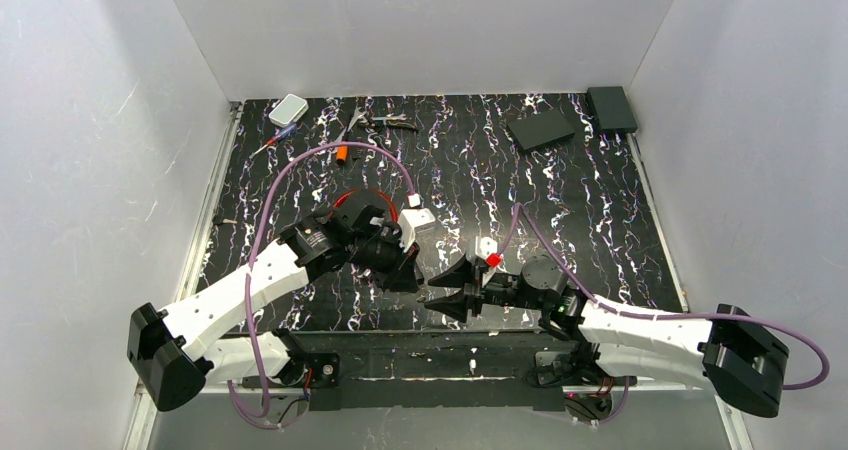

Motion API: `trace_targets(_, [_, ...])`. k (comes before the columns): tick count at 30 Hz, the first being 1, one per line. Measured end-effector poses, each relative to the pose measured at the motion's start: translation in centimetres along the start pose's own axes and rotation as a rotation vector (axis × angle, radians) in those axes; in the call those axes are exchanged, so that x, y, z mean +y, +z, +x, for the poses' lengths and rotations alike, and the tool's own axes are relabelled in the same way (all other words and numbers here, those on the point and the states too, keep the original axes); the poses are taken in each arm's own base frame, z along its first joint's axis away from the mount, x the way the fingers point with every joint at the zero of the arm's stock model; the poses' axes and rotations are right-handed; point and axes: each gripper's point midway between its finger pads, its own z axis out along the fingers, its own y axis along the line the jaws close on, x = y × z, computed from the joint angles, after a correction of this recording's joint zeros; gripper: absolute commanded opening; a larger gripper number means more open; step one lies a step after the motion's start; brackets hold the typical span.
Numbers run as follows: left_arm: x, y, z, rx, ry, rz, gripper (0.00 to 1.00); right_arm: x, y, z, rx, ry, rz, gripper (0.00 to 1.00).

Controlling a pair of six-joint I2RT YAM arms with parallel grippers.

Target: Unlock with the key

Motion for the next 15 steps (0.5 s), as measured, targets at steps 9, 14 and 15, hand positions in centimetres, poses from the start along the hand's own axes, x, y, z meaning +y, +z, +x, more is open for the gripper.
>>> trace_targets(9, [0.0,-0.1,-0.1,-0.007,0.004,-0.001,0.00,-0.8,0.6,0.4,0.020,0.008,0.032,0.55])
trace_targets(14, [-0.1,-0.2,-0.2,-0.012,0.007,-0.003,0.00,-1.3,1.1,1.6,0.056,0.030,0.044,0.51])
trace_targets(15, [0.0,-0.2,-0.2,-0.013,0.007,-0.005,0.00,-1.4,1.2,1.7,0.060,0.033,0.047,0.50])
